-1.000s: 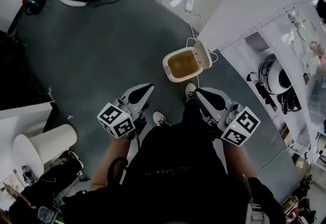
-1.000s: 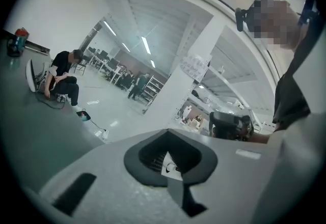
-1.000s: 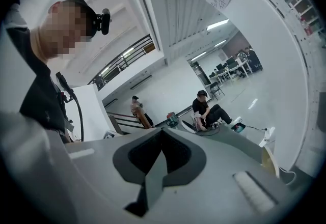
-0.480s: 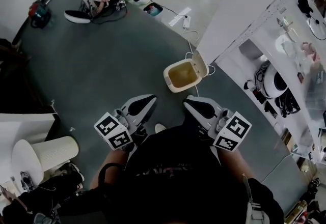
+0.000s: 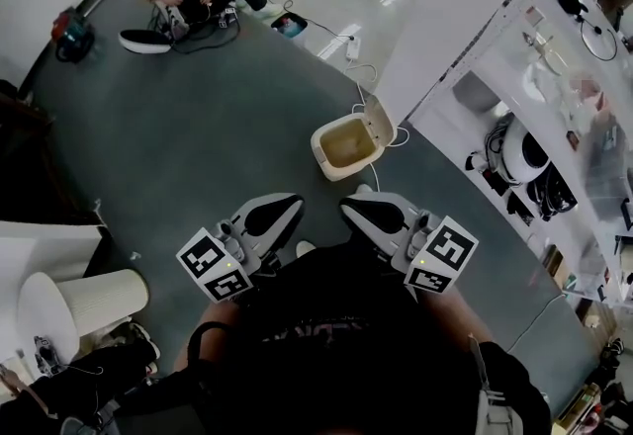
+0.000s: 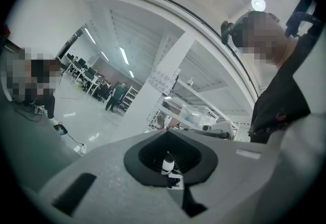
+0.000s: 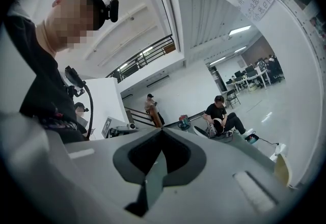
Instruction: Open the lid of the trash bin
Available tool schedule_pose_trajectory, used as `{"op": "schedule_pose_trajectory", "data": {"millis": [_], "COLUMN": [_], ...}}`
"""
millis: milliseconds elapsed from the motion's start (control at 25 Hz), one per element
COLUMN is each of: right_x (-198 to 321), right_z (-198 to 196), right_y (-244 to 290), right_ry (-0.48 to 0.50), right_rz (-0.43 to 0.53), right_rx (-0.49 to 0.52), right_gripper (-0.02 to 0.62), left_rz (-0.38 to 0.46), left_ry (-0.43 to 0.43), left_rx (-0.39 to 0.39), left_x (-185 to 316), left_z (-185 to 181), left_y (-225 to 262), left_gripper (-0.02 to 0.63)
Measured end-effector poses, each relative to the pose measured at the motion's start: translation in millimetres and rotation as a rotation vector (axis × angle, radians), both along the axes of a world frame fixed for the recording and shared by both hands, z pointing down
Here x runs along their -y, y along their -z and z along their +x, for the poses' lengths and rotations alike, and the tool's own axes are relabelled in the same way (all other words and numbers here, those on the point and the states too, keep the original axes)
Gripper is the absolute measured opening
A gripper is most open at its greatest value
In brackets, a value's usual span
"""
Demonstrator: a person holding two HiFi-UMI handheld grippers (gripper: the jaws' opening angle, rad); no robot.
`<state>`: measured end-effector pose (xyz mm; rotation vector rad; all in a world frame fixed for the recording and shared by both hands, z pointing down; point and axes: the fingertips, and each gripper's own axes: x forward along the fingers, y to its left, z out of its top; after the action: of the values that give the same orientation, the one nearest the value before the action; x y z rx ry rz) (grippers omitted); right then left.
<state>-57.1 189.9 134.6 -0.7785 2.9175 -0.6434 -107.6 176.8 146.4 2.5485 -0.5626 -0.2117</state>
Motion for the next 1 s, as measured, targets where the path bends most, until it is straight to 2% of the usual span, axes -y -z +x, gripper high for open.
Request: {"op": "schedule_pose_trajectory", "data": {"millis": [320, 600, 1000], "right_x": [-17, -14, -8], "right_z": [-5, 3, 9], "right_y": [-5, -11, -9], "right_ry": [0.031, 0.033, 0.02], "right_rz": [-0.005, -0.028, -0.031], "right_rx": [-0.016, -0.006, -0.014], "right_gripper": [0.006, 0.006, 0.006], "left_rz": [0.009, -0.014, -0.005], "left_ry": [-0.003, -0.003, -0.018], "left_rx": [0.029, 0.021, 0.016], "left_x": [-20, -20, -13], "left_z": [3, 11, 18], "left_y": [-5, -10, -5], "left_gripper": [0.003, 0.002, 0.002]}}
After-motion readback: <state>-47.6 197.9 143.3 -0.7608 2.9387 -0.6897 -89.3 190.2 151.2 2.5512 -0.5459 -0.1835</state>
